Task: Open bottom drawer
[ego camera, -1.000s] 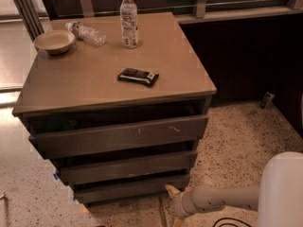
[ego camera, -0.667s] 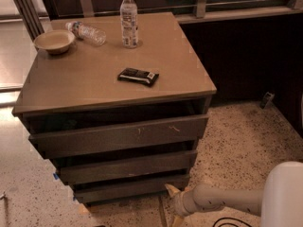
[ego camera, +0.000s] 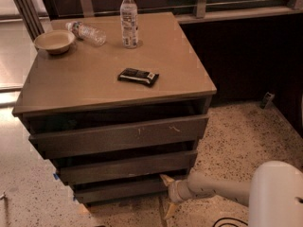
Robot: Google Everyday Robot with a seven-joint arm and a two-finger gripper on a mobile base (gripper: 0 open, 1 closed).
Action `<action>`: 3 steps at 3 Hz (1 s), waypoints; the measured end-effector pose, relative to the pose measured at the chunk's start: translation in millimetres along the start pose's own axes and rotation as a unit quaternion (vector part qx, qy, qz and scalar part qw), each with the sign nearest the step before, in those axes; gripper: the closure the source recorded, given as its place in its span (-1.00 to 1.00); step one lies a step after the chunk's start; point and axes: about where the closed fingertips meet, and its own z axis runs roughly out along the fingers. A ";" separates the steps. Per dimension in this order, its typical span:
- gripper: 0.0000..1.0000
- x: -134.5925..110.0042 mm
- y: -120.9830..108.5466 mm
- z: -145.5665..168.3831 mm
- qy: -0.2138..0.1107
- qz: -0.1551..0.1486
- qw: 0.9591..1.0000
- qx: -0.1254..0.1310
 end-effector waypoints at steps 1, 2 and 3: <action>-1.00 4.6 -5.6 4.7 0.004 -0.002 1.000 0.002; -1.00 17.5 -22.6 13.6 0.008 0.001 1.000 0.011; -1.00 26.5 -34.5 19.0 0.011 0.006 1.000 0.015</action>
Offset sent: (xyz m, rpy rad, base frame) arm 0.0447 -0.0117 -0.0213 -0.0189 -0.0333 -0.0345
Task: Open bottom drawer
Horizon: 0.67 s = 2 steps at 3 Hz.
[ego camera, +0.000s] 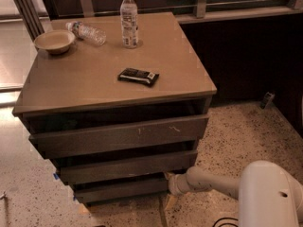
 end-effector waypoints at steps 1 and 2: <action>-1.00 7.3 -6.4 6.3 0.008 0.010 1.000 -0.005; -1.00 13.5 -8.6 12.6 0.022 0.025 0.999 -0.017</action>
Offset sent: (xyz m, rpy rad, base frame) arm 0.0204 -0.0088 -0.0233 -0.0731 0.1005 -0.0502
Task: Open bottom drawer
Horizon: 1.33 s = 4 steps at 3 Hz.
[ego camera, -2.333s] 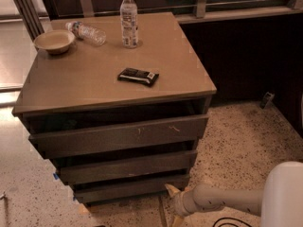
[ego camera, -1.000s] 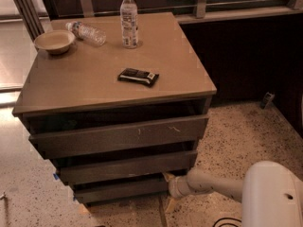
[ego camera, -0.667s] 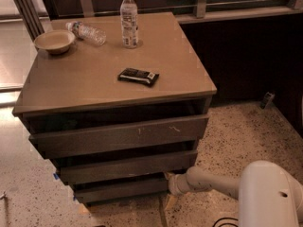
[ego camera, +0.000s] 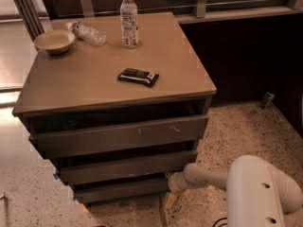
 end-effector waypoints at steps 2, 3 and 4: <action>-1.00 9.2 3.3 10.5 0.019 0.031 0.999 -0.032; -1.00 9.3 3.3 10.5 0.019 0.031 0.999 -0.032; -1.00 11.5 9.2 12.2 0.031 0.041 0.998 -0.044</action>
Offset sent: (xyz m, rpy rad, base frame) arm 0.0021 -0.0059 -0.0172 -0.0520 0.1320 -0.0307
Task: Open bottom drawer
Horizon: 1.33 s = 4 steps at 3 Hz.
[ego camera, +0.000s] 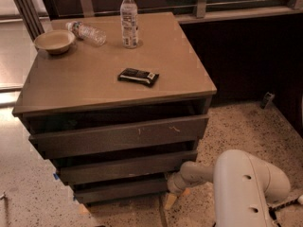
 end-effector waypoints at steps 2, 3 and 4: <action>-1.00 3.3 10.4 -3.0 0.013 0.015 1.000 -0.016; -1.00 2.9 27.6 -10.7 0.017 0.023 0.999 -0.029; -1.00 -0.1 52.4 -24.5 0.019 0.031 0.998 -0.048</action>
Offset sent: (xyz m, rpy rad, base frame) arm -0.0354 -0.0153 0.0040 -0.0588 0.1120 -0.0313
